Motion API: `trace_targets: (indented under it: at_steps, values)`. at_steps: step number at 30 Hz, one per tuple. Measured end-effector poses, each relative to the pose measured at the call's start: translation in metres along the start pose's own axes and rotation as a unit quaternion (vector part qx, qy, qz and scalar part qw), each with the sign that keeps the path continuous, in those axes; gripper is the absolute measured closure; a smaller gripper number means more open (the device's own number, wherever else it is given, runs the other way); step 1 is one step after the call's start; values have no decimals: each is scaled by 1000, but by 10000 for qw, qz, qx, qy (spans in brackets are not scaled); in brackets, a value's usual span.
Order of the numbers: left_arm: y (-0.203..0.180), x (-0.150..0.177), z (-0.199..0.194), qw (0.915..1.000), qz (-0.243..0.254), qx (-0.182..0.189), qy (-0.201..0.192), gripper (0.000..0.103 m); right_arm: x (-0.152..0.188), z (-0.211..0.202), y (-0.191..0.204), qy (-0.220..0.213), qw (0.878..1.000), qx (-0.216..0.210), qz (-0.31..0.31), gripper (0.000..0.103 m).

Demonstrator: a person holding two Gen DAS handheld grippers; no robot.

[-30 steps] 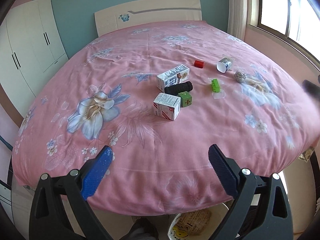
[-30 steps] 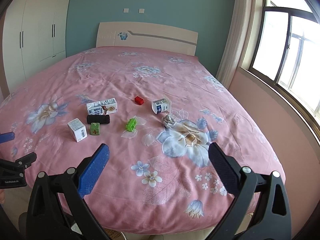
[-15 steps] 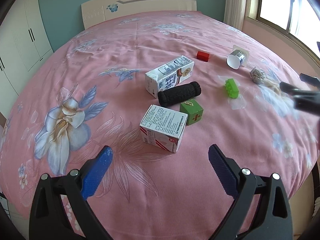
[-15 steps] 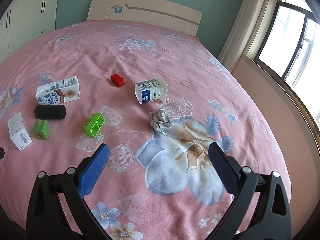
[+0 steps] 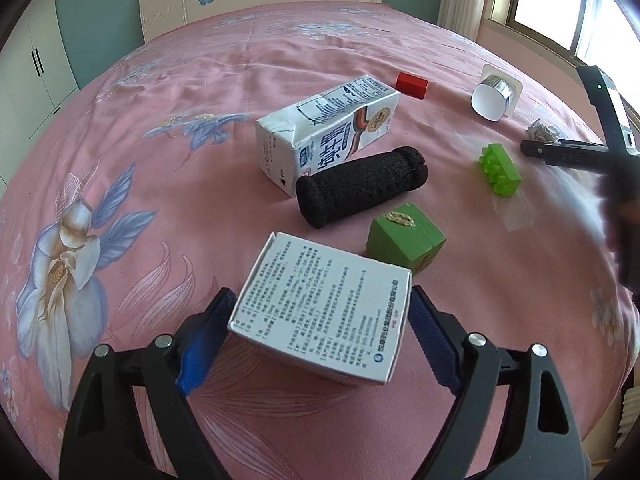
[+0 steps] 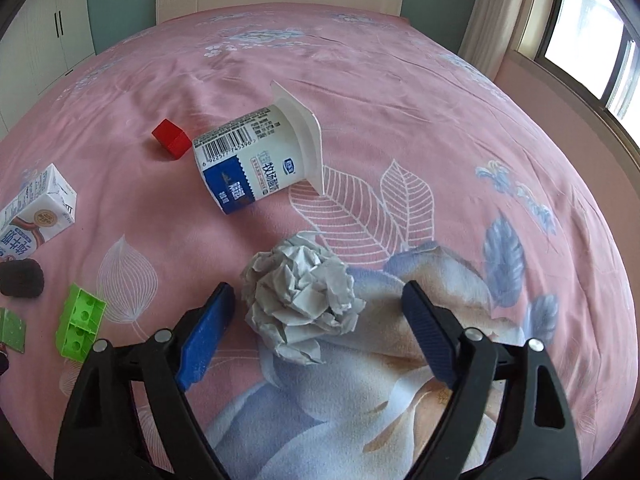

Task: Collect trash
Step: 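Grasp the crumpled paper ball with the right tool while the left tool grasps the white carton, then carry the paper ball and white carton with both tools over the trash bin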

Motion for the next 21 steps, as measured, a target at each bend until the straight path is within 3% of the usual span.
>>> trace_targets:
  at_steps: [2, 4, 12, 21]
  values:
    - [1, -2, 6, 10000, -41, 7, 28, 34, 1, 4, -2, 44, 9998, -162, 122, 43]
    - [1, -3, 6, 10000, -97, 16, -7, 37, -1, 5, -1, 9, 9997, -212, 79, 63]
    - [6, -1, -15, 9996, -272, 53, -77, 38, 3, -20, 10, -87, 9990, -438, -34, 66]
    - [9, -17, -103, 9975, -209, -220, -646, 38, -3, -120, 23, -541, 9965, -554, -317, 66]
Point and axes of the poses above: each gripper's, at about its wrist camera, not at the fingertips, and z roughly the way its jaws point, y to its left, x to its underside, the point moved 9 cm from there along z, roughly the way its jaws point, and after that the axes turned 1 degree about x, right-handed, at the moved point
